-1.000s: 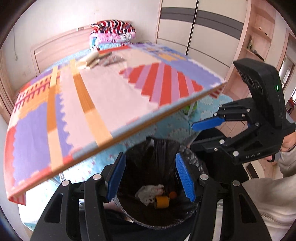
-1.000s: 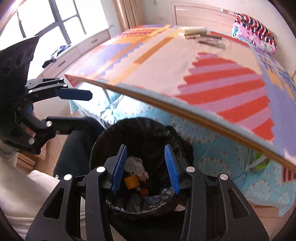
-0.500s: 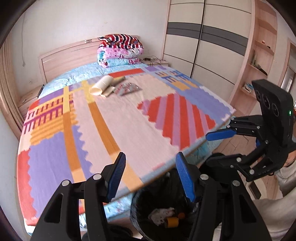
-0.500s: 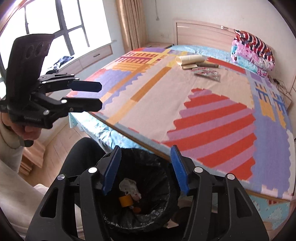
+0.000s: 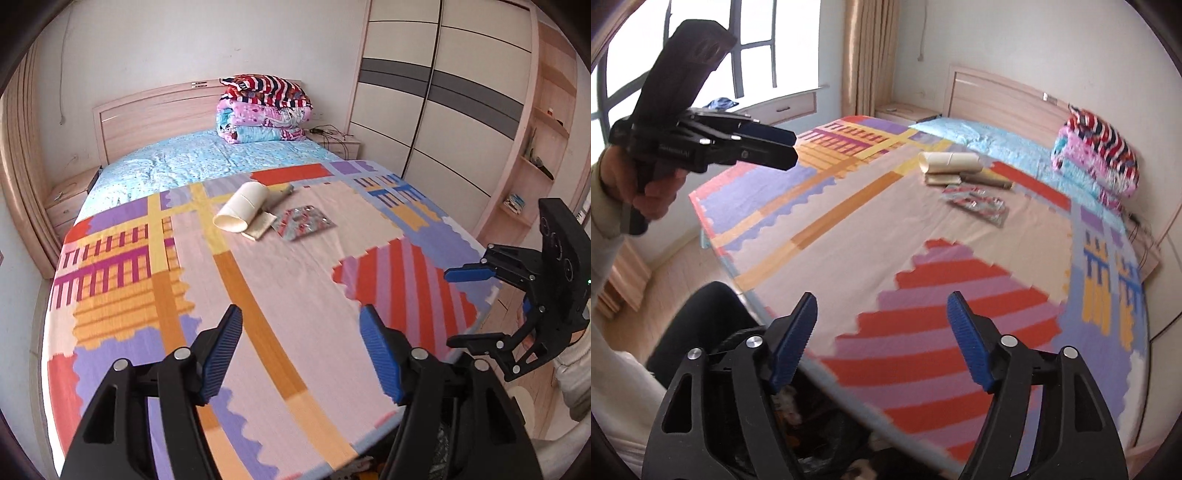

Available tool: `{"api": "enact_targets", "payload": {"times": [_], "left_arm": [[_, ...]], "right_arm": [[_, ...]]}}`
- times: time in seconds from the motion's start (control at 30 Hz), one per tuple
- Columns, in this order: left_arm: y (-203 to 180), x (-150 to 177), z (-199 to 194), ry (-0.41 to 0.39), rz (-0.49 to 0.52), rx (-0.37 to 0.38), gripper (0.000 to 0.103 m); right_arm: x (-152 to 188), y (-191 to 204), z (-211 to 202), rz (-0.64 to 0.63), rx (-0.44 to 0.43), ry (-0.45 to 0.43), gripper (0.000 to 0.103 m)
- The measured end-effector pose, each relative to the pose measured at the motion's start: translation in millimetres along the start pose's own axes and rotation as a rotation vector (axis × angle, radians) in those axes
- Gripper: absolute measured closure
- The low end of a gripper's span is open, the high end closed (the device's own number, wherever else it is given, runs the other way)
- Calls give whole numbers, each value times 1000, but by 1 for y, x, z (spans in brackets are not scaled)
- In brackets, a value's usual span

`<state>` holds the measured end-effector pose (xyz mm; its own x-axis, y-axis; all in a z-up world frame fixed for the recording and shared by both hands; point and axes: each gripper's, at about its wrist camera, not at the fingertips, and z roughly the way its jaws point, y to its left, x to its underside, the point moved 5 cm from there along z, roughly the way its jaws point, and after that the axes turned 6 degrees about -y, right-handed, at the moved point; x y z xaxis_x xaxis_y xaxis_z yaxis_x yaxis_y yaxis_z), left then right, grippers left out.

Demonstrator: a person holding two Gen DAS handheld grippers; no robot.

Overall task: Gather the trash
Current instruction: 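Move both open tools back over the mat toward the cardboard tube and blister pack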

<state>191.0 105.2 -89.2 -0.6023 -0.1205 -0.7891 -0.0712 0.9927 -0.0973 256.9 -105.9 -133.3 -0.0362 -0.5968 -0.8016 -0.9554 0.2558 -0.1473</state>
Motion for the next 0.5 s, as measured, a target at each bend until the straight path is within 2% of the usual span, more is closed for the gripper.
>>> {"api": "enact_targets", "payload": {"times": [0.23,0.33,0.4,0.5], "left_arm": [[34,-30,43,17,5,-27,37],[53,-39,69,45,-9,-65,37],[66,-46,86,53,-30,-61,37],[78,-53,106,78,-50,-48,37]], "right_arm": [[-24,-49,30,-46,-54,-17,28],[-31,-72,52,-58,-45,15,25],[-35,-86,67,-74,-26,23,25],[-41,-99,89,-105,-50,30,25]]}}
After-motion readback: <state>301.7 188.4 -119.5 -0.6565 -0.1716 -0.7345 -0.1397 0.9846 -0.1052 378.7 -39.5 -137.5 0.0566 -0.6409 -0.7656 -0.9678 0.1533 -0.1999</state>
